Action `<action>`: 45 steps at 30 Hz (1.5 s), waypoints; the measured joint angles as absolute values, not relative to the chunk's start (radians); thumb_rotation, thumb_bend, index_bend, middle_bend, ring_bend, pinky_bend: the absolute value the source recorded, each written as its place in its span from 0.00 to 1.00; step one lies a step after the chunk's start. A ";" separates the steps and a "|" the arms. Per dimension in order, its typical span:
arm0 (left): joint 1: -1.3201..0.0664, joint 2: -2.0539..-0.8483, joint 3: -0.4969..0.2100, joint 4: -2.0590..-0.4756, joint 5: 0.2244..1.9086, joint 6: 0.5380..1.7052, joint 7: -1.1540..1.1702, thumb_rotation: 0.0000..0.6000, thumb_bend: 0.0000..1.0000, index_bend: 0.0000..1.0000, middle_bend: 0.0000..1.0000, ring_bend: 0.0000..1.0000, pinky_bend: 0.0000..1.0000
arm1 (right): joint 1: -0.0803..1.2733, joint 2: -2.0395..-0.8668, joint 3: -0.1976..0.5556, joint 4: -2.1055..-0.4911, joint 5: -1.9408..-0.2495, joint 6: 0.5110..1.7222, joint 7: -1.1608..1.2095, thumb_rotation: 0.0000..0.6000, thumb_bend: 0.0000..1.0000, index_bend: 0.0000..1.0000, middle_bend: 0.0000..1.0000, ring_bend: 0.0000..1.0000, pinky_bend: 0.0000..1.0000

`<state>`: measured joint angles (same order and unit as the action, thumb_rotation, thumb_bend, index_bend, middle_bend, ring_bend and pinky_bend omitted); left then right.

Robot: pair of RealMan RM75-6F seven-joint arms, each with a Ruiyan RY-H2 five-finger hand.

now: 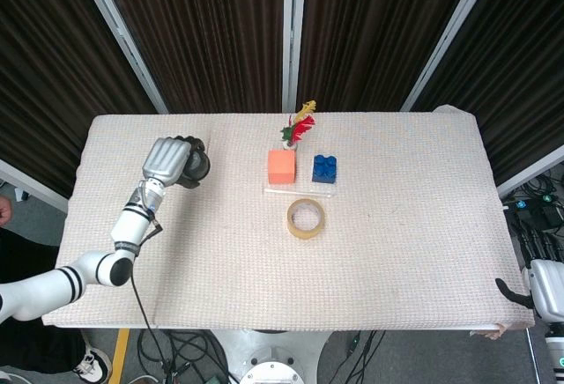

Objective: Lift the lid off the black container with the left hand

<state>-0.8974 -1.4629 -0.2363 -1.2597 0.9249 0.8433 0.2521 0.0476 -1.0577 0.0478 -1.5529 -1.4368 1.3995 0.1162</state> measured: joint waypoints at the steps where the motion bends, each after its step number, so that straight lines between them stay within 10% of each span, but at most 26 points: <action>1: -0.894 -1.461 -0.233 -1.263 0.925 0.844 0.248 1.00 0.16 0.47 0.50 0.36 0.42 | 0.048 -1.059 0.046 -1.553 -1.439 1.398 0.114 1.00 0.13 0.00 0.00 0.00 0.00; 12: -0.857 -1.461 -0.152 -1.591 1.360 0.887 0.200 1.00 0.16 0.47 0.50 0.36 0.42 | 0.045 -1.056 0.048 -1.554 -1.436 1.405 0.115 1.00 0.13 0.00 0.00 0.00 0.00; 45: -0.797 -1.683 -0.051 -1.130 1.374 0.843 -0.075 1.00 0.16 0.47 0.50 0.36 0.40 | 0.056 -1.067 0.045 -1.547 -1.427 1.377 0.104 1.00 0.13 0.00 0.00 0.00 0.00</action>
<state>-0.7966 -1.6832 -0.0509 -1.1303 1.3741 0.8427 -0.0753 0.0556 -1.0667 0.0450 -1.5475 -1.4271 1.3774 0.1035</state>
